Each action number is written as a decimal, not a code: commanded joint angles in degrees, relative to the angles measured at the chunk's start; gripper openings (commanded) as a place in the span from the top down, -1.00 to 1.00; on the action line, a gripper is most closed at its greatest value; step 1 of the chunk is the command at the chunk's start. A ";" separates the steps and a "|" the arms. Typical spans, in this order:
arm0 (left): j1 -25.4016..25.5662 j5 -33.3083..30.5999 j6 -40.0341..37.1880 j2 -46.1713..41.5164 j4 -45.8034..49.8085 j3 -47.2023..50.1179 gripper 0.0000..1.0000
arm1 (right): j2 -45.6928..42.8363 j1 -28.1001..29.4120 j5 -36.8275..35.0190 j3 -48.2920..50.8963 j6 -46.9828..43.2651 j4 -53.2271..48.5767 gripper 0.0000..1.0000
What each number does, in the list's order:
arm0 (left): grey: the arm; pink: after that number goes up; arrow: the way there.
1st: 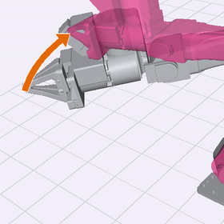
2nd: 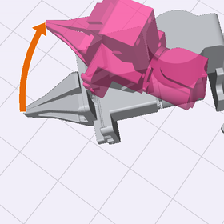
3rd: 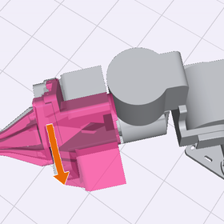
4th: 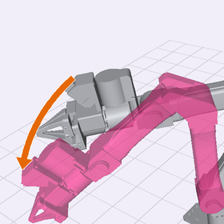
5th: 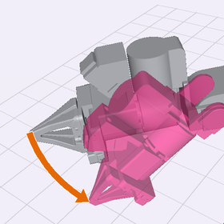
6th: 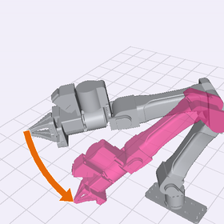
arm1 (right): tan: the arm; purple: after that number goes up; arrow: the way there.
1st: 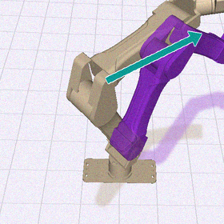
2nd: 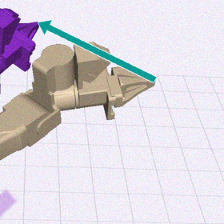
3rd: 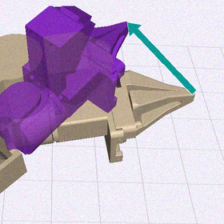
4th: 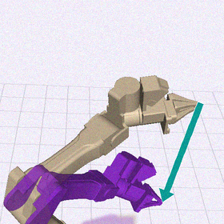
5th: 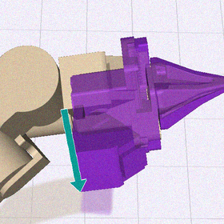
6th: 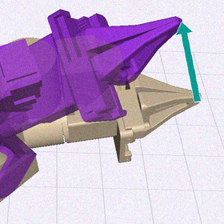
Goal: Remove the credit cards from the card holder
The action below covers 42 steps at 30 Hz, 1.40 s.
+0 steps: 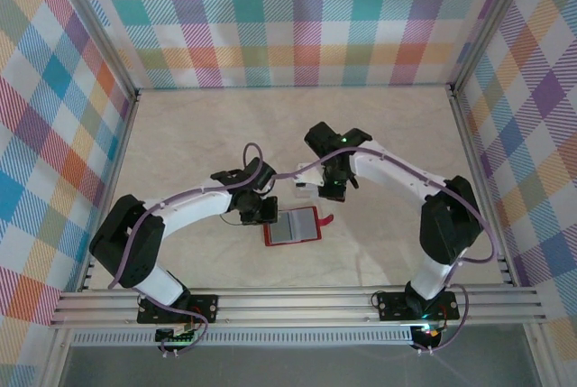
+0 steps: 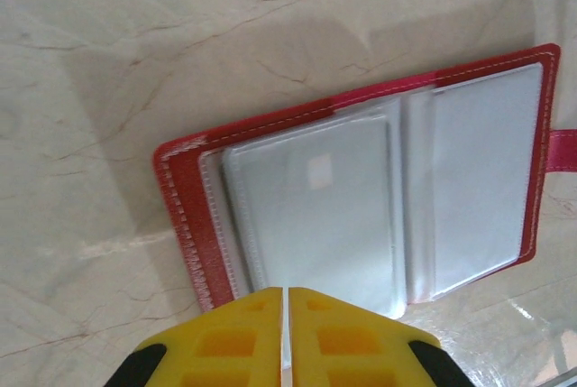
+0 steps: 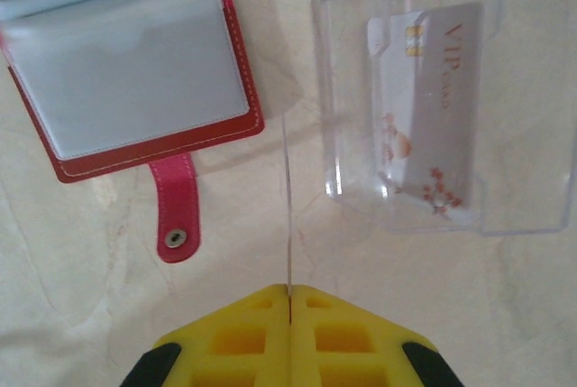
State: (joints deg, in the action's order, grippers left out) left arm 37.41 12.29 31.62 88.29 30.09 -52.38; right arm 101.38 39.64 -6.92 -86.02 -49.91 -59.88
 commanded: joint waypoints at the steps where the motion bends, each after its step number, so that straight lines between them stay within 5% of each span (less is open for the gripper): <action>1: -1.18 -0.43 -1.27 -2.49 1.63 1.38 0.78 | 2.50 -0.35 -0.03 -5.90 -6.49 -3.94 1.00; 17: -2.07 -2.94 -2.10 -0.25 3.57 3.26 0.79 | 18.69 -1.18 -3.01 -27.44 -11.28 -12.71 1.00; 42: -2.26 -2.80 -3.63 3.80 3.49 1.52 0.80 | 23.99 -1.79 0.88 -26.02 -7.75 -11.70 1.00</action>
State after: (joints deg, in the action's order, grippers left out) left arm 35.77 9.76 29.04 91.48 32.88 -49.74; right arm 124.46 38.15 -8.23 -112.51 -58.61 -70.87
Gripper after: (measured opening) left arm 0.099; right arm 0.059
